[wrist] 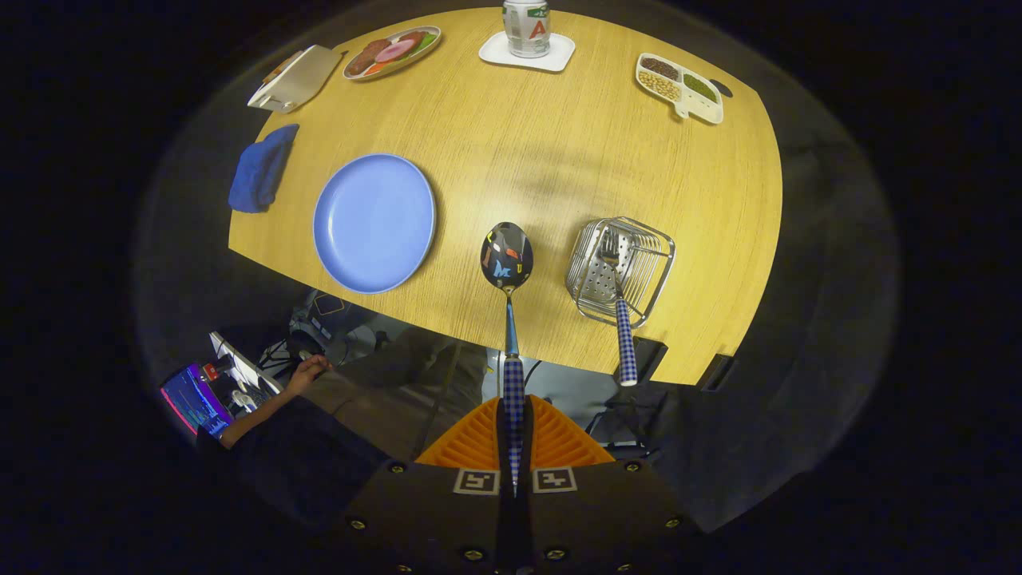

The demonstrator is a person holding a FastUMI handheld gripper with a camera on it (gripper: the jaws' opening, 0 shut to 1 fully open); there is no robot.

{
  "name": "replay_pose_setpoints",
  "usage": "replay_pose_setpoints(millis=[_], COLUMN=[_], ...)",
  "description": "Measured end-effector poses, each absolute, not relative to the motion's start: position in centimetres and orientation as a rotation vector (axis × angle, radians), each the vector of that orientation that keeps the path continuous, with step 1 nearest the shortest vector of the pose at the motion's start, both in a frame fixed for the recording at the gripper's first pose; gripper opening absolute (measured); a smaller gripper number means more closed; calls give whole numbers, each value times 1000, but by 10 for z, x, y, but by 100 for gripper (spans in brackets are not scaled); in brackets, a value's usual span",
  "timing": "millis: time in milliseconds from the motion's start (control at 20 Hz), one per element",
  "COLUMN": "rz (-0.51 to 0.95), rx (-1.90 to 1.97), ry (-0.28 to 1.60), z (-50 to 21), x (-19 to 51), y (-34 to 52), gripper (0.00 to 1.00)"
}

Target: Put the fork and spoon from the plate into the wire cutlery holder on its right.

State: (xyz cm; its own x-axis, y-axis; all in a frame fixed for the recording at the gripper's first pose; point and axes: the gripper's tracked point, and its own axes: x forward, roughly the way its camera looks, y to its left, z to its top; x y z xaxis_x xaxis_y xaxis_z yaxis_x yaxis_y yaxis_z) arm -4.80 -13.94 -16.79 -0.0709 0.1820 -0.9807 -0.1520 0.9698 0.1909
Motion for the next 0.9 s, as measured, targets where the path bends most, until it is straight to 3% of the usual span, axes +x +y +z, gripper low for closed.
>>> replay_pose_setpoints(millis=[900], rz=[125], rx=[289], ry=[1659], z=[-186], x=[-44], y=[-192], gripper=[1])
